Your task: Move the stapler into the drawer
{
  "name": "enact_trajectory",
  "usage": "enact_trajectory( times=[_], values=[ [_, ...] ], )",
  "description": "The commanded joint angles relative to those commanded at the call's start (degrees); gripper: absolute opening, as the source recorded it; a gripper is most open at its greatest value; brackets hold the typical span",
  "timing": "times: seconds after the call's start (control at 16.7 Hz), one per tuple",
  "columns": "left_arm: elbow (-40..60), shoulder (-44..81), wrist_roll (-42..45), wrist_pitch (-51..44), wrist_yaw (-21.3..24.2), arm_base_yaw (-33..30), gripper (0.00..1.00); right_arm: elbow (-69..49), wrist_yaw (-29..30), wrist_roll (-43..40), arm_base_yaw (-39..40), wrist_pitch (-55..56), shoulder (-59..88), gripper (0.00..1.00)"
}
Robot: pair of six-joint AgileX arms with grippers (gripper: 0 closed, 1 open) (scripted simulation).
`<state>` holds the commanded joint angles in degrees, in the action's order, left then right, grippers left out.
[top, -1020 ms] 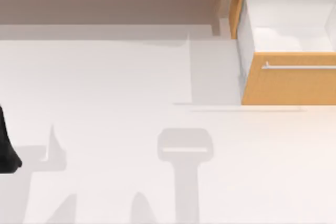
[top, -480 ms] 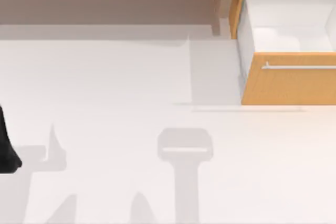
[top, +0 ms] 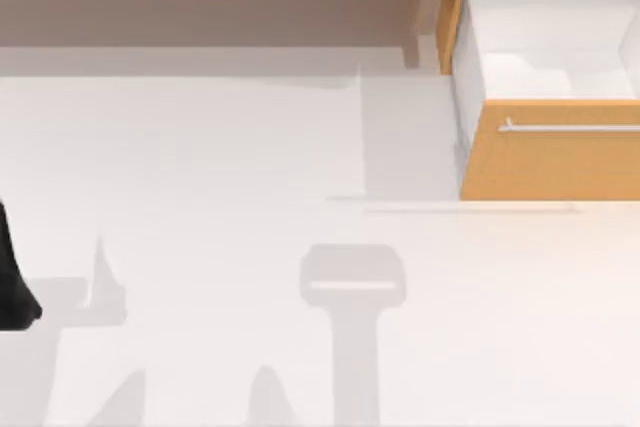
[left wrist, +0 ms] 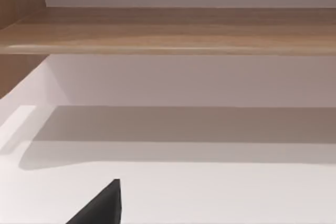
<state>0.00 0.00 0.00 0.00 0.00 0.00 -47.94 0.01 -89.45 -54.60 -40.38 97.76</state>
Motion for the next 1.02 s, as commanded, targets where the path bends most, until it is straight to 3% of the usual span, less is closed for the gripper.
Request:
enact_trajectory(
  times=[0.72, 1.02],
  values=[
    [0.0, 0.0, 0.0, 0.0, 0.0, 0.0, 1.0, 0.0, 0.0, 0.0, 0.0, 0.0, 0.0, 0.02],
    [0.0, 0.0, 0.0, 0.0, 0.0, 0.0, 1.0, 0.0, 0.0, 0.0, 0.0, 0.0, 0.0, 0.0]
  ],
)
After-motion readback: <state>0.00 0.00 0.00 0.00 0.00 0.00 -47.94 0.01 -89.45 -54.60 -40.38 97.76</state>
